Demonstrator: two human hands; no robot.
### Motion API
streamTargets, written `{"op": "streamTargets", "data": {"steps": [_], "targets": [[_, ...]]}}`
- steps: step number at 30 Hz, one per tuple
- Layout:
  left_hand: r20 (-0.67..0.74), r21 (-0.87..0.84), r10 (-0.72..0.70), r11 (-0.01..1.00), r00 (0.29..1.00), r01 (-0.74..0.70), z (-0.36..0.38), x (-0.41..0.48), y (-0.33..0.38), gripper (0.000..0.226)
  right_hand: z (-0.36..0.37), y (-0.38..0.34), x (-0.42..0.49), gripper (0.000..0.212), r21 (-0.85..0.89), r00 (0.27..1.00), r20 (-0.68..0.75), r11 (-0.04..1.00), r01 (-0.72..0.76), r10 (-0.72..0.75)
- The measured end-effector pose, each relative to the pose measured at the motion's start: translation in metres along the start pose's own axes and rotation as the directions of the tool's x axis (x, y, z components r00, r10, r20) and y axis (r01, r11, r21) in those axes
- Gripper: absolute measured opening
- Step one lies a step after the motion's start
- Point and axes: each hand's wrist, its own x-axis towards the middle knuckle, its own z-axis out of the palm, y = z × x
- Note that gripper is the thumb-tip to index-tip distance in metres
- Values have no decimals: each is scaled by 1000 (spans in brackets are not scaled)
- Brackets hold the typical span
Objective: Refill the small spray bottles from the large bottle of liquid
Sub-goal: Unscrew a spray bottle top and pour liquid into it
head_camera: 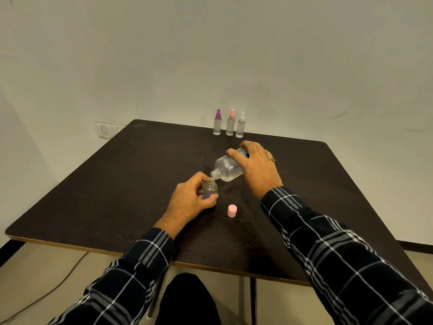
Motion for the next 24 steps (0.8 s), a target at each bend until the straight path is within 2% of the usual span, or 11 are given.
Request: {"op": "streamTargets", "data": {"steps": [7, 13, 24], "targets": [[5, -11, 3, 1000, 1000, -3, 0, 0, -1, 33, 5, 0, -3, 72, 33, 999, 38, 999, -37, 36], [2, -11, -4, 1000, 1000, 4, 1, 0, -1, 31, 14, 1, -9, 70, 131, 991, 85, 985, -116, 106], [10, -10, 3, 1000, 1000, -3, 0, -1, 1, 32, 19, -2, -23, 73, 201, 963, 174, 950, -237, 203]]}}
